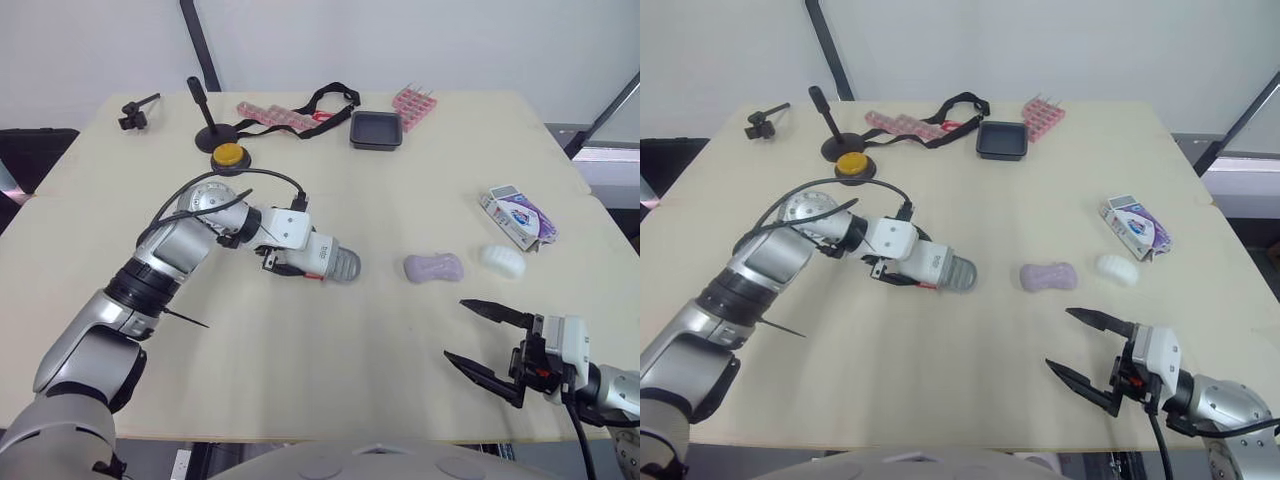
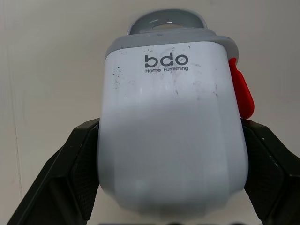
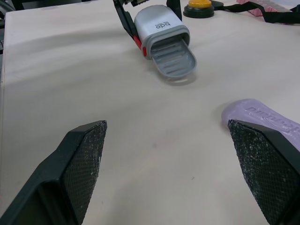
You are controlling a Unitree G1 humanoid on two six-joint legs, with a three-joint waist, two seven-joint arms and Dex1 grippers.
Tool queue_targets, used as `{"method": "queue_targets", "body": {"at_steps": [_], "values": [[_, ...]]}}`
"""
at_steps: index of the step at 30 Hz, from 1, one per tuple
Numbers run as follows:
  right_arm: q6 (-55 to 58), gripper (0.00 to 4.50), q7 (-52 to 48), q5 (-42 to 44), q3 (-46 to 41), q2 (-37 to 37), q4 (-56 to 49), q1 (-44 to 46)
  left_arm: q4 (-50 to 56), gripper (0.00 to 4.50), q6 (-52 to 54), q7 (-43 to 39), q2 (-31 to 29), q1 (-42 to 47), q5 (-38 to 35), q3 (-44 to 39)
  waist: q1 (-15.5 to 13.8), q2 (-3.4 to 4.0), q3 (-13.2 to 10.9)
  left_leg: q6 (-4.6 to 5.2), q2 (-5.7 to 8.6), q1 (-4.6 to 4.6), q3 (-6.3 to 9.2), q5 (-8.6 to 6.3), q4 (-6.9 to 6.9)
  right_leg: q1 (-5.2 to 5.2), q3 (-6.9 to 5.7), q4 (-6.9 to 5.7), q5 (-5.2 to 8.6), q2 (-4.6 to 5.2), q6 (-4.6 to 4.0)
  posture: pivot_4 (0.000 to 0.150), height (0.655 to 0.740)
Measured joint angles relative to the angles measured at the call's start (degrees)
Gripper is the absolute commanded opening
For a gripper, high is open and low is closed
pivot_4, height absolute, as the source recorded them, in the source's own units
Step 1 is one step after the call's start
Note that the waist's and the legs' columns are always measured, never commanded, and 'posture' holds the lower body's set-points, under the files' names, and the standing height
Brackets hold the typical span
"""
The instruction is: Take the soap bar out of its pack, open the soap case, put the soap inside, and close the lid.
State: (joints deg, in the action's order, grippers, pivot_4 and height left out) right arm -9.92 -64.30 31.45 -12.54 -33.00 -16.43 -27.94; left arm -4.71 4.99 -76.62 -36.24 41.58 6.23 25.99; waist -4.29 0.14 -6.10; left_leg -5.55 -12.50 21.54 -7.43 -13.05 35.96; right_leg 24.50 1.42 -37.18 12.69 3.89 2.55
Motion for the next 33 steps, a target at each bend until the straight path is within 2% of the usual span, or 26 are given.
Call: {"method": "queue_targets", "body": {"at_steps": [12, 16, 27, 33], "values": [[-1.19, 4.45, -1.08, -0.63, 0.85, 0.01, 2.46, 1.39, 5.54, 3.65, 11.77, -1.55, -0.42, -0.69, 0.05, 0.21, 0.08, 0.00, -0.01, 0.00, 0.01, -0.01, -0.01, 0.00, -0.04, -0.03, 0.00, 0.06, 0.00, 0.00, 0.00, 0.150, 0.7291], [-0.96, 4.45, -1.03, -0.65, 0.95, -0.25, 2.38, 2.02, 5.59, 3.65, 12.18, -1.89, -1.17, -1.68, -0.07, 0.13, 0.10, 0.01, -0.02, 0.00, 0.00, -0.01, -0.01, 0.00, -0.05, -0.04, 0.00, 0.07, 0.00, -0.01, 0.00, 0.150, 0.7291], [1.33, 4.45, 0.11, -0.65, 1.07, -1.06, 1.15, 3.13, 7.40, 3.65, 16.39, 0.43, 1.78, -1.68, -2.87, -0.24, 0.00, 0.01, -0.03, 0.00, 0.05, -0.02, -0.01, 0.00, -0.10, -0.06, 0.02, 0.13, 0.00, -0.01, 0.00, 0.150, 0.7291], [1.58, 4.45, 0.10, -0.65, 0.94, -1.60, 0.75, 3.31, 7.21, 3.65, 13.94, -1.09, -1.16, -1.71, -3.21, -0.01, 0.05, 0.01, -0.03, 0.00, 0.04, -0.02, 0.00, 0.00, -0.12, -0.06, 0.01, 0.16, 0.00, -0.01, 0.00, 0.150, 0.7291]]}}
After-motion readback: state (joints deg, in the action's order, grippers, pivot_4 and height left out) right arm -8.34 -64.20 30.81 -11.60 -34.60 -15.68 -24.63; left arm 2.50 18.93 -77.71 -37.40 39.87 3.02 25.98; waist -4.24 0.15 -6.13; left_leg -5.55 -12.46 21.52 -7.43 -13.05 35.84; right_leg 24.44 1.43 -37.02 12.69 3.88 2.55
